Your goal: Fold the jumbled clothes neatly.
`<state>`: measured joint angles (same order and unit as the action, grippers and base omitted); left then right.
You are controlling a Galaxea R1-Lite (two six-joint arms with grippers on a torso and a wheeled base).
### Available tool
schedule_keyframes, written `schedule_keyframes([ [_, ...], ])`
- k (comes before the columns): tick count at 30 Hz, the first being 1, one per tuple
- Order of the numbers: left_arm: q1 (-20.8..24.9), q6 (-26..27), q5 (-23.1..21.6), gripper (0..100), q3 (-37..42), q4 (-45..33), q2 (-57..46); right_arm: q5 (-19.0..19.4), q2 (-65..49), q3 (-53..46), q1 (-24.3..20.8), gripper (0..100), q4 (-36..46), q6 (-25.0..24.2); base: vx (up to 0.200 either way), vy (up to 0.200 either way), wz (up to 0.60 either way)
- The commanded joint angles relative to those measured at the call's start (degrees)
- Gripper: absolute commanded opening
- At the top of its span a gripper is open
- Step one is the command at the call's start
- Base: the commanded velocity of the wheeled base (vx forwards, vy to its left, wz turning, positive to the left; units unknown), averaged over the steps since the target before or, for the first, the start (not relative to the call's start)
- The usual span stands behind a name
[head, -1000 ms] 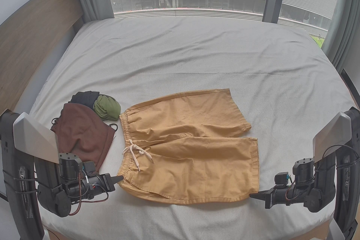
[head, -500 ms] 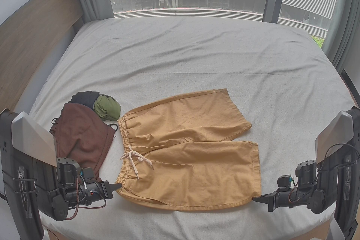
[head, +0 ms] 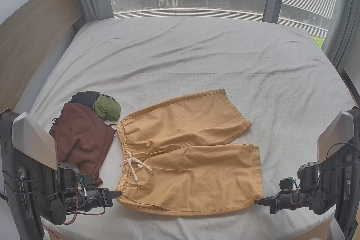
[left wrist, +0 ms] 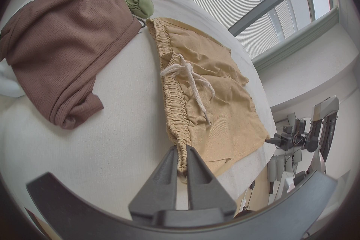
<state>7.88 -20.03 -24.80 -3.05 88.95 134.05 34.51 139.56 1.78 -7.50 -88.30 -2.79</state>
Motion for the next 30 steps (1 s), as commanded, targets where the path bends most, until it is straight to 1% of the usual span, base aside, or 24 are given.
schedule_keyframes([
  [1, 0.0, 1.2, -0.2, 0, 2.3, 0.0, 0.0, -0.1, -0.7, -0.8, -0.1, 0, 0.0, 0.2, 0.0, 0.0, 0.0],
  [12, 0.3, 1.8, -0.3, 0, 2.9, 0.1, -0.7, 0.0, -2.6, -1.8, 0.5, 0, 0.0, 0.7, 0.0, 0.0, 0.0],
  [21, 0.3, 1.1, -0.3, 0, 0.0, 0.0, -7.6, 0.5, -7.6, -1.8, 0.5, 0, 0.1, 0.2, 0.0, 0.0, 0.0],
  [25, 0.0, -1.0, -0.3, 0, -0.6, 0.1, -8.9, 0.5, -8.4, -1.3, 0.5, 0, 0.0, 0.0, 0.0, 0.0, 0.0],
  [30, -0.1, -1.4, -0.3, 0, -1.7, 0.0, -8.7, 0.4, -9.5, 0.2, 1.0, 0, 0.0, -0.1, 0.0, 0.0, 0.0],
])
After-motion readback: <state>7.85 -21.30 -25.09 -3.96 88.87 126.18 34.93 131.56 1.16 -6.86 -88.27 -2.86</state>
